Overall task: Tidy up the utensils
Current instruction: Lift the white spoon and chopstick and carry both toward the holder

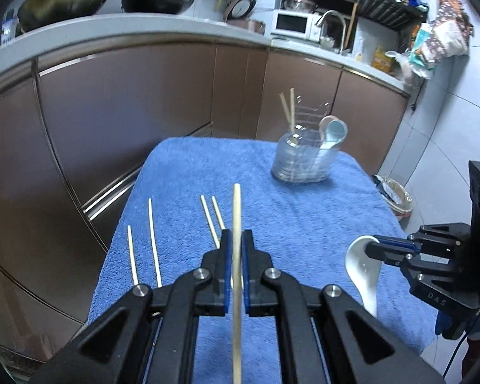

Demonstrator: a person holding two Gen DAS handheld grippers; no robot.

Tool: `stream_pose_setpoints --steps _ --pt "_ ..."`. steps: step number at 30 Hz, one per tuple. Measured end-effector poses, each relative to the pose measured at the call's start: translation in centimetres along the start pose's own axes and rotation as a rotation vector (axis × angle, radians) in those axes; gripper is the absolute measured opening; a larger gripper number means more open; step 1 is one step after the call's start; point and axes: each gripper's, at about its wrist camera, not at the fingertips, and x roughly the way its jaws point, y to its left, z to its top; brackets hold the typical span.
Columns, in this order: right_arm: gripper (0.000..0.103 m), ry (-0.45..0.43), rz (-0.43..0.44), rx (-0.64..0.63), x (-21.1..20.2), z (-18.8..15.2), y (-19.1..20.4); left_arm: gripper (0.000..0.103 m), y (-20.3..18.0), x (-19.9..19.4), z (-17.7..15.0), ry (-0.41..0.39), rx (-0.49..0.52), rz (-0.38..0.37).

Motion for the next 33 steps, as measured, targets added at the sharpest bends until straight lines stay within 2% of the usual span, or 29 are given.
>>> stream_pose_setpoints --steps 14,26,33 --pt "0.005 -0.143 -0.115 0.073 -6.2 -1.9 0.8 0.005 -3.8 -5.2 -1.1 -0.13 0.067 -0.002" --pt "0.005 -0.223 -0.18 0.114 -9.4 -2.6 0.3 0.005 -5.8 -6.7 -1.0 -0.173 0.103 -0.014" --pt "0.005 -0.251 -0.208 0.135 -9.8 -2.7 -0.5 0.005 -6.5 -6.9 -1.0 -0.194 0.11 0.0"
